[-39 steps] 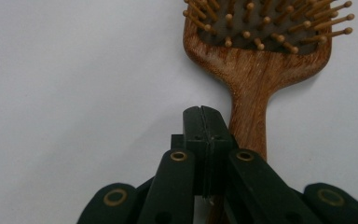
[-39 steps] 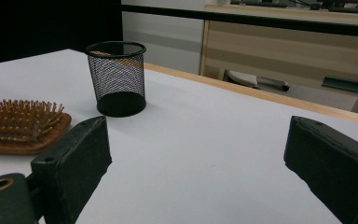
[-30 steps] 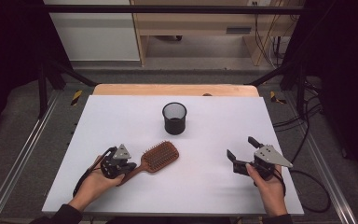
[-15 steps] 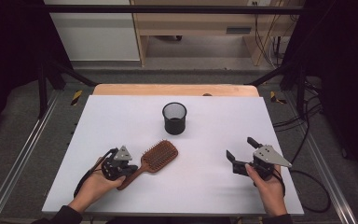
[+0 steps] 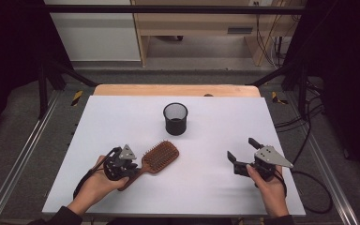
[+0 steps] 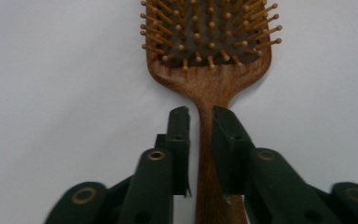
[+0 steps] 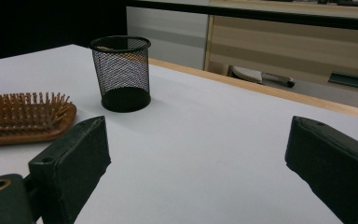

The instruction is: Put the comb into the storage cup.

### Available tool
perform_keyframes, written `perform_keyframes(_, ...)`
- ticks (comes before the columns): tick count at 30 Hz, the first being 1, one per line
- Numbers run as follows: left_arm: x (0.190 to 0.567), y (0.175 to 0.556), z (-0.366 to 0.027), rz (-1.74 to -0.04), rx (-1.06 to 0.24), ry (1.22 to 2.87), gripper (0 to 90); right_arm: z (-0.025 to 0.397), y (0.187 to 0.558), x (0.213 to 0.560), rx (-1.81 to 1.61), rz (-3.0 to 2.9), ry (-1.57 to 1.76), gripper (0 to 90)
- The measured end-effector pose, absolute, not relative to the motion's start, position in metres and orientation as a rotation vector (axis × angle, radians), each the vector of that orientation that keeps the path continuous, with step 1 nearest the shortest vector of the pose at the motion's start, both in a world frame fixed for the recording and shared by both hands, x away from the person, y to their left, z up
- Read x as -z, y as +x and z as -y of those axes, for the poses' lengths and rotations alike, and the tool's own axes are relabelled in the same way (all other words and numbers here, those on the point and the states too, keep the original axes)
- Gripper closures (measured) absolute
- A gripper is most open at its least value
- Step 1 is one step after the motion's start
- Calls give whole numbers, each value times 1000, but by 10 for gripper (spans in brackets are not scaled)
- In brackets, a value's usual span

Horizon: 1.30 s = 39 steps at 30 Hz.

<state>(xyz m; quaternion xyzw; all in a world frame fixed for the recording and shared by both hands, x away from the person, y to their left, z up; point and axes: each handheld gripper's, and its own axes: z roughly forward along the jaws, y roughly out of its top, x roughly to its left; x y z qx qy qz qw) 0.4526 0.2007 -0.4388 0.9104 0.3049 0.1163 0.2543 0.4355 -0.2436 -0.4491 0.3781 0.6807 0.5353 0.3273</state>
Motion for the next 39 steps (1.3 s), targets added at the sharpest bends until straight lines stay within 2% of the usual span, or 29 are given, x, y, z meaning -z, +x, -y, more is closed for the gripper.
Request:
perform_keyframes(7,439,452,-196,-889,-348,2465,327,243,436,450,-1400,-1787,995,59)
perform_keyframes(8,439,452,-195,-896,-358,2462,327,243,436,450,-1400,-1787,995,59)
perform_keyframes(9,440,453,-194,-905,-372,2459,228,243,436,450,-1398,-1790,996,59)
perform_keyframes(10,441,454,-193,-914,-377,2462,169,243,436,450,-1398,-1791,996,58)
perform_keyframes(11,441,454,-193,-920,-380,2462,128,243,436,450,-1397,-1792,997,58)
perform_keyframes(15,443,456,-192,-919,-377,2463,63,242,436,450,-1397,-1796,998,57)
perform_keyframes(28,453,458,-182,-909,-312,2533,76,240,436,451,-1395,-1821,992,53)
perform_keyframes(31,453,459,-181,-896,-301,2545,221,242,436,450,-1394,-1807,998,54)
perform_keyframes(34,451,460,-182,-896,-286,2543,285,242,436,450,-1396,-1805,1001,54)
perform_keyframes(35,450,460,-181,-894,-277,2543,391,242,437,450,-1397,-1810,999,54)
perform_keyframes(39,449,460,-179,-887,-261,2555,478,241,436,450,-1395,-1817,994,54)
